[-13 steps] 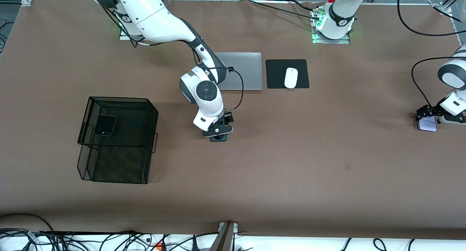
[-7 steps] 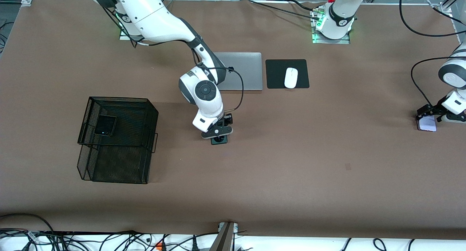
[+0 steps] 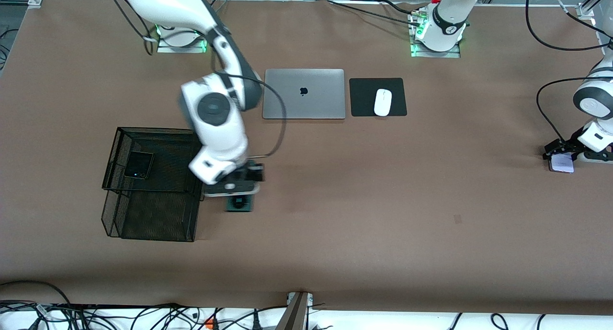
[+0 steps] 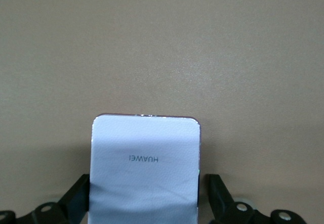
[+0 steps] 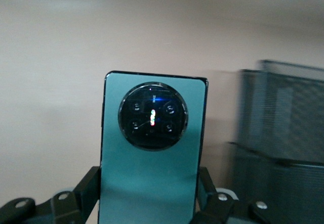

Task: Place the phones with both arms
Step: 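Lower the green phone into the basket while the left gripper carries the white phone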

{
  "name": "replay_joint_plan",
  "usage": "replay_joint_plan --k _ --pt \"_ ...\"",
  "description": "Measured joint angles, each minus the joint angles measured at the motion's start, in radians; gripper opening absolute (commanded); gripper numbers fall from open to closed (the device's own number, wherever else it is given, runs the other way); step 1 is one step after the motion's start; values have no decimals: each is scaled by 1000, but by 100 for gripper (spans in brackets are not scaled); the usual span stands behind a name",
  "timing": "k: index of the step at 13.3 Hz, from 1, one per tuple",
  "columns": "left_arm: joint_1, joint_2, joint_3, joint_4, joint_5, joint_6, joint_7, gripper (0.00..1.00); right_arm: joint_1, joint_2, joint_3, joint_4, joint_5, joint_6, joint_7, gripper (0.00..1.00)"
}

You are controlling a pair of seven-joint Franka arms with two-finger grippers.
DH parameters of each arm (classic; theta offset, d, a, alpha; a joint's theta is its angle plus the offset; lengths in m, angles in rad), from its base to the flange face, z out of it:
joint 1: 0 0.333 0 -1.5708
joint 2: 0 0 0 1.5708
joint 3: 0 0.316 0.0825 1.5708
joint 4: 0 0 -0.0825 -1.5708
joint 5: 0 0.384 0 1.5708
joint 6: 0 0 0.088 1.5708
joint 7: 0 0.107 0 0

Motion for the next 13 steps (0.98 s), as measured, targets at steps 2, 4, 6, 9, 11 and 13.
replay_joint_plan --k 2,4,6,9,11,13 --pt "0 1 -1 4 -1 3 0 66 -6 -62 -97 -10 2 -123 -97 0" --pt "0 0 -2 9 -1 3 0 39 -16 -106 -166 -54 17 -180 -154 0" --pt "0 3 -3 13 -1 4 0 24 -22 -144 -206 -139 50 -179 -175 0" --pt "-14 11 -9 35 -1 2 -9 14 -23 -179 -224 -250 69 -139 -181 0" --pt "-48 12 -15 60 -1 -17 -46 10 -23 -211 -224 -339 72 -71 -181 0" --pt "-104 12 -18 97 -1 -55 -126 9 -23 -256 -225 -440 72 -2 -181 0"
